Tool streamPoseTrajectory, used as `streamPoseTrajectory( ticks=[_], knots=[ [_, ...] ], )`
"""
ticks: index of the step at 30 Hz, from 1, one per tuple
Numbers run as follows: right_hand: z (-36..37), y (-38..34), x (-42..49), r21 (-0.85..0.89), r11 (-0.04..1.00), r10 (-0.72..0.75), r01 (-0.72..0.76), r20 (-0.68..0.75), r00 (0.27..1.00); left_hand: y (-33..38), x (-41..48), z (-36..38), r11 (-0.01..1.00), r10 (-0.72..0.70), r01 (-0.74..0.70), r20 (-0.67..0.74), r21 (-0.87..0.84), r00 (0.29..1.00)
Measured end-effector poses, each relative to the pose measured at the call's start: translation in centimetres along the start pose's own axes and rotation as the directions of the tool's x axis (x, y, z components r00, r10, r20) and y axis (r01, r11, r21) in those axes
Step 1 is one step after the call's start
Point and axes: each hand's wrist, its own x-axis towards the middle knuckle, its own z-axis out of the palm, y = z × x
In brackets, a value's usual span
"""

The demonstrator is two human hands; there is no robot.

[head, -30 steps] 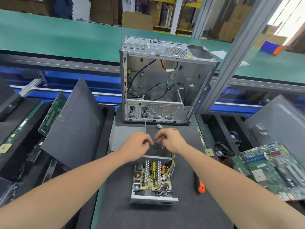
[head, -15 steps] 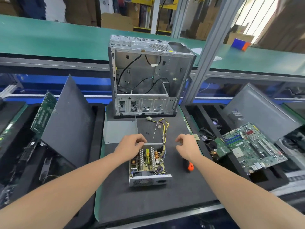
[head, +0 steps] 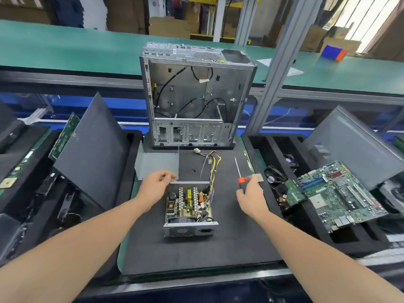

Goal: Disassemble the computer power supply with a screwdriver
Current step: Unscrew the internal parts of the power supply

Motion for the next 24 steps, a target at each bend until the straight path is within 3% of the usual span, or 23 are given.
streamPoseTrajectory(
  ticks=[6,10,15,24],
  knots=[
    [-0.7,-6.2,-0.7,0.17,0.927,-0.34,0.335,0.002,0.94,-1.4,-2.2,0.1,0.968,-0.144,0.129,-0.057,-0.214,0.988],
    [-0.8,-10.4,-2.0,0.172,0.862,-0.489,0.476,0.04,0.871,-1.7,-3.1,-0.4,0.963,-0.157,0.127,-0.111,-0.239,0.981],
    [-0.1,-13.4,-3.4,0.261,0.803,-0.557,0.536,0.006,0.831,-2.5,-3.7,-1.3,0.97,-0.128,0.09,-0.159,-0.228,0.979],
    [2.9,-18.1,-3.7,0.174,0.746,-0.658,0.643,0.039,0.752,-4.3,-2.3,-1.3,0.997,-0.014,0.018,0.058,-0.071,0.998]
  ],
)
